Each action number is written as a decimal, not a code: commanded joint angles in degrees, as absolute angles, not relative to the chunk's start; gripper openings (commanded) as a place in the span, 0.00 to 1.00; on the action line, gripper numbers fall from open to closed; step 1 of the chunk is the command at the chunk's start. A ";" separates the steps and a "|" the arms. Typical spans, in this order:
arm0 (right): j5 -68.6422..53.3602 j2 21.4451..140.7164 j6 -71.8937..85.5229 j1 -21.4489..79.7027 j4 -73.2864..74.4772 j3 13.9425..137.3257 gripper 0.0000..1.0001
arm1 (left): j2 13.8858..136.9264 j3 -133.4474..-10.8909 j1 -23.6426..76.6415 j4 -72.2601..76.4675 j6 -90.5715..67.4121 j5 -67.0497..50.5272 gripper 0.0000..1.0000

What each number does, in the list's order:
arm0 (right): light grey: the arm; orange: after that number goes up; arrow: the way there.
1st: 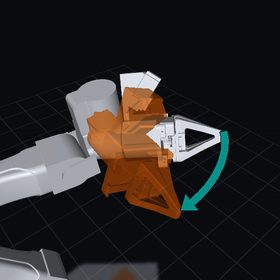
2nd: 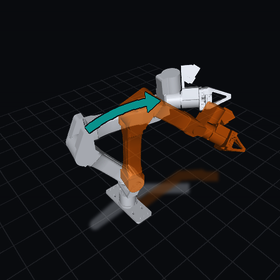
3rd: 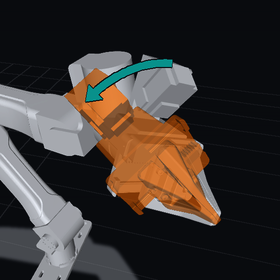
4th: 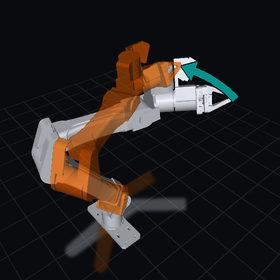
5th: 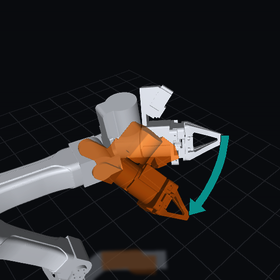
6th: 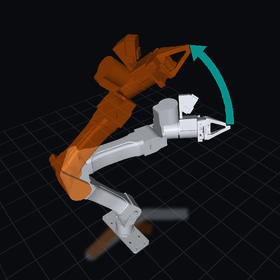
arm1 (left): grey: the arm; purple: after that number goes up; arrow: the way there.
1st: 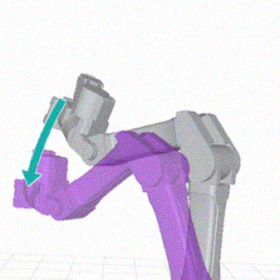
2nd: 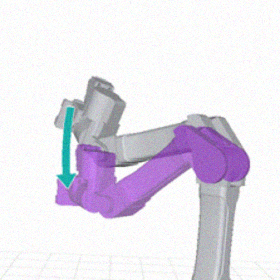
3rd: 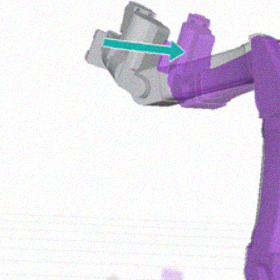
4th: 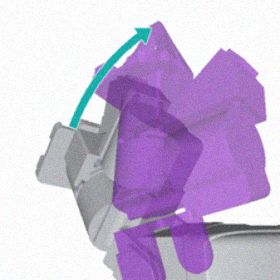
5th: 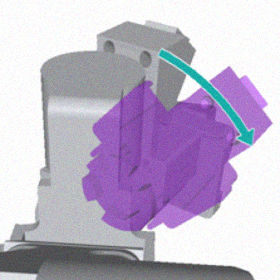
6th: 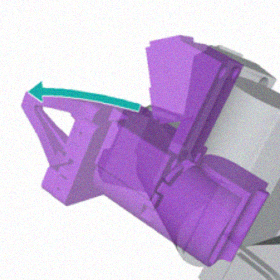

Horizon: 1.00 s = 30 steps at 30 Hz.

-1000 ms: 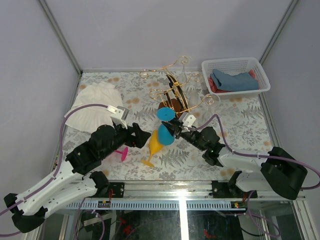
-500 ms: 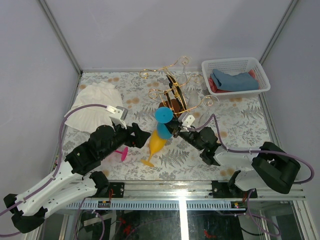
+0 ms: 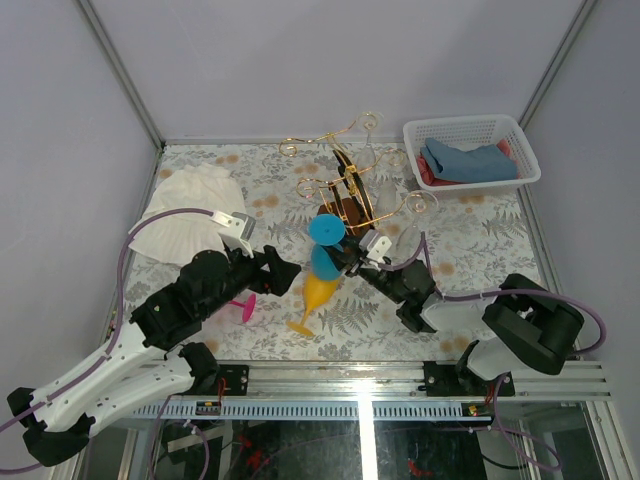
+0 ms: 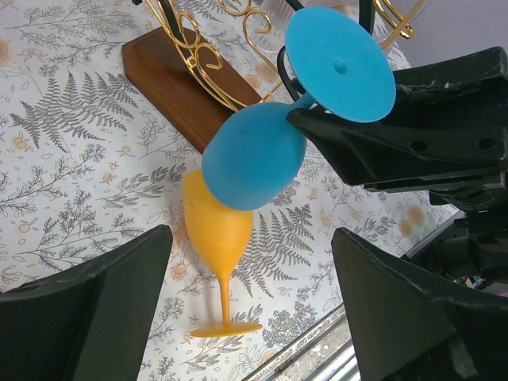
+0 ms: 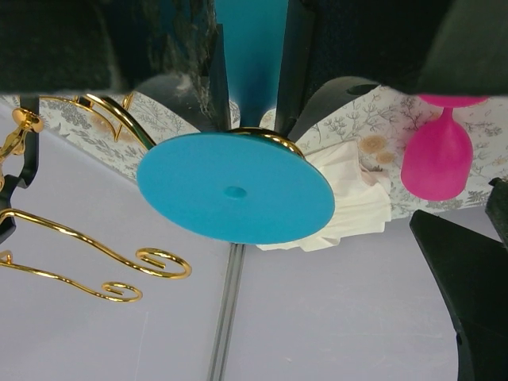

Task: Place the wine glass upside down on the wine glass rack
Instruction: Turn the wine glass upside down at the wine rack.

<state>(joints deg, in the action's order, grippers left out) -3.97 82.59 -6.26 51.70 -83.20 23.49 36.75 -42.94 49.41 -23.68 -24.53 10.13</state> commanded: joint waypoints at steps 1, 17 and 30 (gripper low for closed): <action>-1.82 85.01 -7.27 51.93 -93.75 23.38 0.35 | 36.64 -42.83 49.37 -21.36 -23.23 11.23 0.82; -0.26 88.54 -6.89 51.95 -97.59 22.56 0.18 | 37.00 -42.83 49.10 -21.10 -23.19 10.85 0.82; -4.55 86.92 -4.31 52.03 -94.57 25.18 0.00 | 37.02 -42.79 48.64 -20.84 -23.21 10.27 0.82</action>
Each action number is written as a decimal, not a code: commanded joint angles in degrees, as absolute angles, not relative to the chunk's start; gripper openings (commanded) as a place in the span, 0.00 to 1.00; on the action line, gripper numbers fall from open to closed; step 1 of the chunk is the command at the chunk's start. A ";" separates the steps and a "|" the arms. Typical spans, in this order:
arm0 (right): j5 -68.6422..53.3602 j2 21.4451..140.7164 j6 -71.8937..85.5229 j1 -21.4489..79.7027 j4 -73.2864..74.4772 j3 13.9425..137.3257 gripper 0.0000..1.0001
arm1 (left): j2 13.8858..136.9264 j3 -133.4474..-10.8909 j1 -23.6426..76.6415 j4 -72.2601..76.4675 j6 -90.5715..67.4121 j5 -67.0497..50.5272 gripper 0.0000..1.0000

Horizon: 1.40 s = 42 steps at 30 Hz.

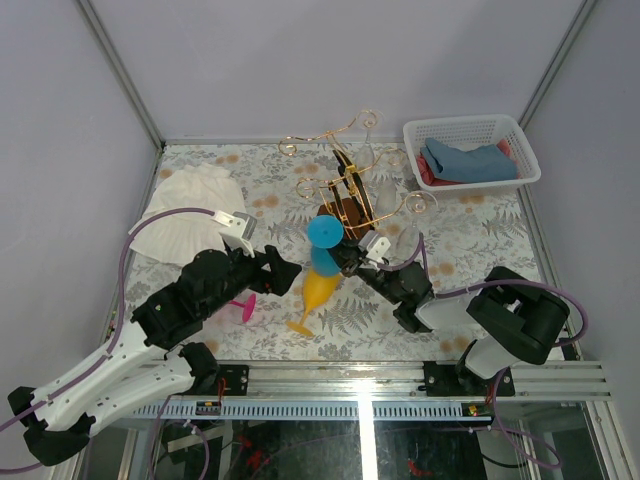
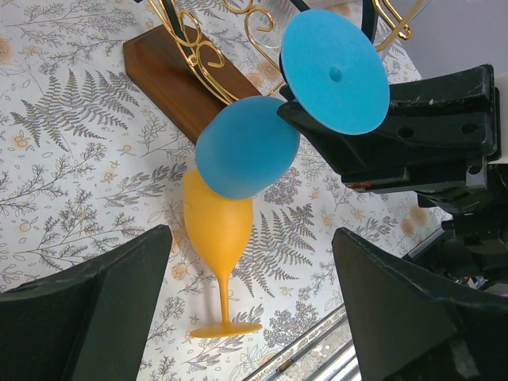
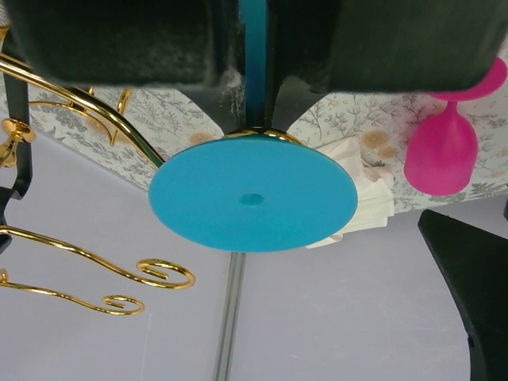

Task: Place the wine glass upside down on the wine glass rack
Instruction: Turn the wine glass upside down at the wine rack.

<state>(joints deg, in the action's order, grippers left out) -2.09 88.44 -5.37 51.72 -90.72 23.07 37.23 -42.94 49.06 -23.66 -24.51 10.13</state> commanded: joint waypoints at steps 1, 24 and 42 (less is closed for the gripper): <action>-4.80 86.92 -4.04 52.01 -94.57 25.33 0.00 | 37.00 -42.72 48.57 -20.84 -23.20 10.23 0.83; -1.99 77.74 -4.66 52.03 -91.36 19.03 0.00 | 37.75 -42.60 46.97 -19.79 -23.45 7.86 0.83; 6.63 74.01 -6.55 52.03 -87.44 15.98 0.38 | 37.88 -42.54 45.19 -19.18 -23.55 6.24 0.83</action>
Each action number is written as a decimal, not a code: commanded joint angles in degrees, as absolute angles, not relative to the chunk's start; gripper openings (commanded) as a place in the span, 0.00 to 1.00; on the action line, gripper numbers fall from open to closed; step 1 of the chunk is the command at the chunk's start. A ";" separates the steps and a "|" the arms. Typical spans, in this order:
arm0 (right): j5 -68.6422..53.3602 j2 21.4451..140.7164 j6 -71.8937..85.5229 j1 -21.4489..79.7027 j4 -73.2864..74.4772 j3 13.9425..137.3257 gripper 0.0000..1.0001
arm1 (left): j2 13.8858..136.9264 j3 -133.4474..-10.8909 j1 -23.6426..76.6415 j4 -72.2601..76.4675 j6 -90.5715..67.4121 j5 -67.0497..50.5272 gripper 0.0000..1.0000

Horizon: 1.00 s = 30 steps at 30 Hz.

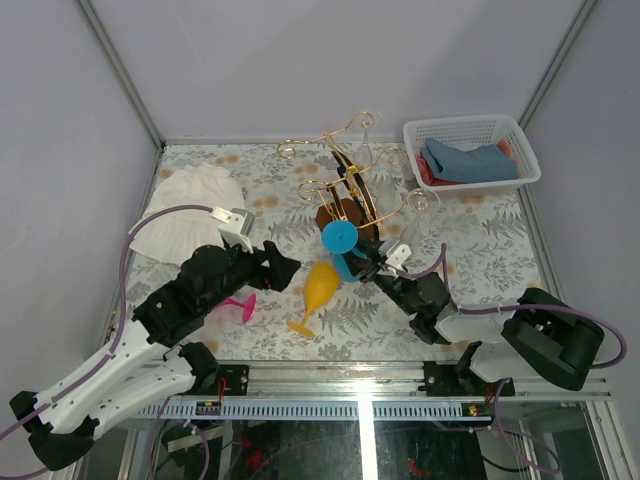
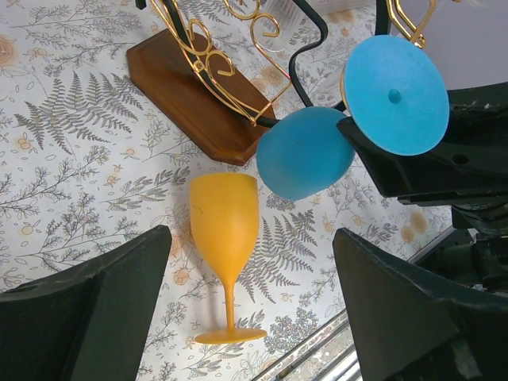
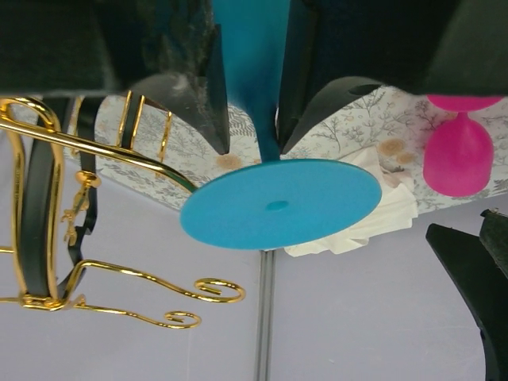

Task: Place the wine glass upside down on the wine glass rack
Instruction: Turn the wine glass upside down at the wine rack, then adjust the wine rack at the center of the board.

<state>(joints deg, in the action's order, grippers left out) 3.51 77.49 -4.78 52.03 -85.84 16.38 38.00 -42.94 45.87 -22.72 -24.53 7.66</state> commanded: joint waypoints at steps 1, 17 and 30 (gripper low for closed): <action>6.72 73.26 -6.85 52.03 -86.52 15.80 0.40 | 37.90 -42.54 45.10 -19.16 -23.55 6.10 0.83; 5.88 60.93 -7.77 52.02 -71.26 11.07 0.62 | 37.64 -42.35 44.59 -18.85 -23.73 5.01 0.83; 16.76 63.19 -5.64 51.88 -66.54 14.92 0.44 | 37.05 -42.14 44.49 -18.98 -23.91 5.09 0.84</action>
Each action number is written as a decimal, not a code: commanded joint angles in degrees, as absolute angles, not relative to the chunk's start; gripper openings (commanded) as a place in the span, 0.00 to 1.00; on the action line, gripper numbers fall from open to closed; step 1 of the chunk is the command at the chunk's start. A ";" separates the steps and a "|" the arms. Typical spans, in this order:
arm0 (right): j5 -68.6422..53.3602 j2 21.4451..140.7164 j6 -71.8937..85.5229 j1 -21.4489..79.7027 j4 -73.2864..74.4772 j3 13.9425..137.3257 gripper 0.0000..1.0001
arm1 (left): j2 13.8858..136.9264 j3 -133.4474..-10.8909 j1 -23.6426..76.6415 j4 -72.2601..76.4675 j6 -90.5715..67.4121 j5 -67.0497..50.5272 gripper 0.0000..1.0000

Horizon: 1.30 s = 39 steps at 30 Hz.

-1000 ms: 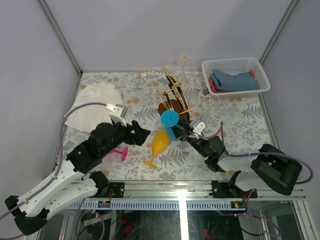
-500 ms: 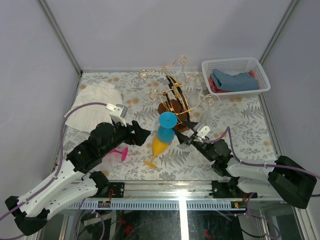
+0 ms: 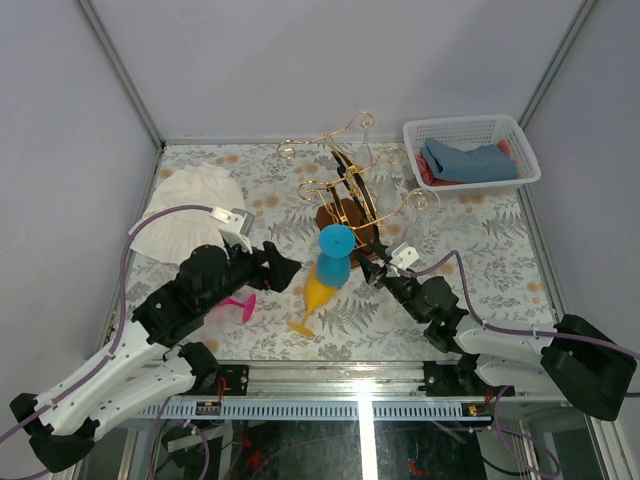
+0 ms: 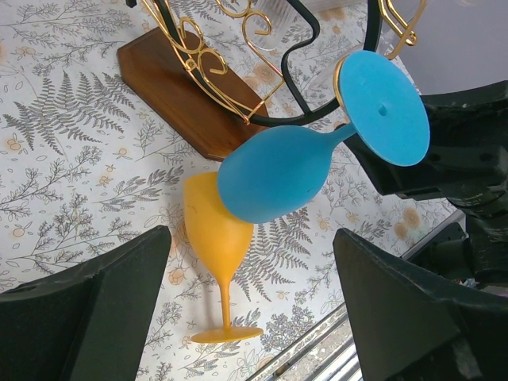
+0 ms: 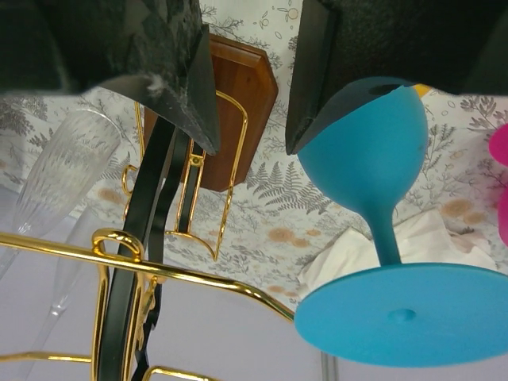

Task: Place the wine glass upside down on the wine glass rack
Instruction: Adjust the wine rack at the center of the board.

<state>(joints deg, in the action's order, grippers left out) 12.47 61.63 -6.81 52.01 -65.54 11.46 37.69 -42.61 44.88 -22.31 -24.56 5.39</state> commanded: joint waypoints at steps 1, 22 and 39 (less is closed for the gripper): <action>17.89 63.60 -5.56 51.94 -66.96 15.17 0.41 | 37.00 -42.14 44.48 -18.98 -23.95 5.13 0.84; 18.80 66.85 -4.49 41.77 -64.24 17.61 0.24 | 37.26 -42.35 44.30 -19.32 -23.91 5.64 0.84; 0.20 60.15 -2.63 28.01 -51.26 18.12 0.23 | 37.43 -42.44 43.79 -19.25 -23.92 5.58 0.84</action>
<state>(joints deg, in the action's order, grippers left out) 5.48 62.85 -3.16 30.37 -53.39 16.01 37.56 -42.61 44.40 -22.28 -24.56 5.43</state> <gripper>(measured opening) 0.233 0.839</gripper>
